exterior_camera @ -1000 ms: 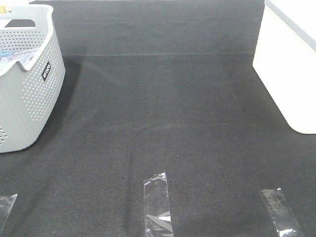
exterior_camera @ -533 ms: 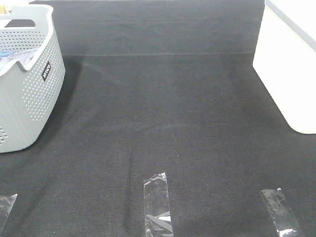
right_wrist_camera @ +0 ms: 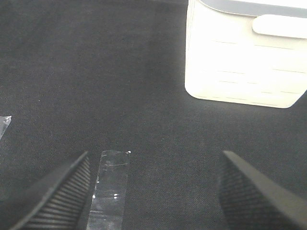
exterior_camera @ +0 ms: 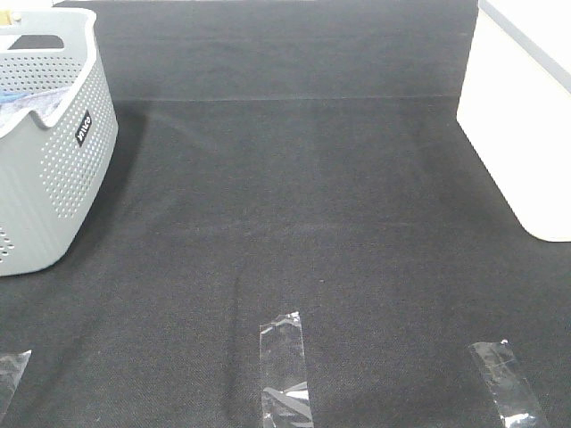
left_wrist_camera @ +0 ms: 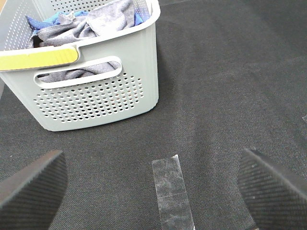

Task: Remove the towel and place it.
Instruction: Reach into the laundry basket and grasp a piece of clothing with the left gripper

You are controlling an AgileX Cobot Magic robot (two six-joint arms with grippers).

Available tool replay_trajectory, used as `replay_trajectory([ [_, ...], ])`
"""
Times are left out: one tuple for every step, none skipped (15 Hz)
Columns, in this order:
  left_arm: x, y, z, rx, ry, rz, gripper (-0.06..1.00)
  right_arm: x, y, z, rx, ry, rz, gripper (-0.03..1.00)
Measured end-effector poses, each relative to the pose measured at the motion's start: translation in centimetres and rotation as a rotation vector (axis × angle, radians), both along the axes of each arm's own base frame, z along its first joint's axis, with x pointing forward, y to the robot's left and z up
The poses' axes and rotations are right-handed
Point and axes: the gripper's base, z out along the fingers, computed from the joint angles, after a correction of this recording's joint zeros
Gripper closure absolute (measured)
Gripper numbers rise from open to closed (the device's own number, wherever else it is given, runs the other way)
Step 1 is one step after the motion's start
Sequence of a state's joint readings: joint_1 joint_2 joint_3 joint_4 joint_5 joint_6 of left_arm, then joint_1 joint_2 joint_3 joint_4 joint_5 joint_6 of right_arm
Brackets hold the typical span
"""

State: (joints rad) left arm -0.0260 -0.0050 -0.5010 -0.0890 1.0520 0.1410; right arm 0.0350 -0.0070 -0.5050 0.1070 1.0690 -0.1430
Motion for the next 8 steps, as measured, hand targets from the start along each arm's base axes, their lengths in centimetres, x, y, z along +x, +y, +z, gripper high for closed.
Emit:
replay_trajectory([
  [0.00,0.00,0.00,0.000,0.000,0.000,0.03,0.00,0.00,0.00,0.000,0.000,0.000,0.27],
  [0.00,0.00,0.00,0.000,0.000,0.000,0.03,0.00,0.00,0.00,0.000,0.000,0.000,0.27],
  [0.00,0.00,0.00,0.000,0.000,0.000,0.03,0.00,0.00,0.00,0.000,0.000,0.000,0.27],
  [0.00,0.00,0.00,0.000,0.000,0.000,0.03,0.00,0.00,0.00,0.000,0.000,0.000,0.27],
  [0.00,0.00,0.00,0.000,0.000,0.000,0.03,0.00,0.00,0.00,0.000,0.000,0.000,0.27],
  [0.00,0.00,0.00,0.000,0.000,0.000,0.03,0.00,0.00,0.00,0.000,0.000,0.000,0.27],
  [0.00,0.00,0.00,0.000,0.000,0.000,0.03,0.00,0.00,0.00,0.000,0.000,0.000,0.27],
  [0.00,0.00,0.00,0.000,0.000,0.000,0.03,0.00,0.00,0.00,0.000,0.000,0.000,0.27],
])
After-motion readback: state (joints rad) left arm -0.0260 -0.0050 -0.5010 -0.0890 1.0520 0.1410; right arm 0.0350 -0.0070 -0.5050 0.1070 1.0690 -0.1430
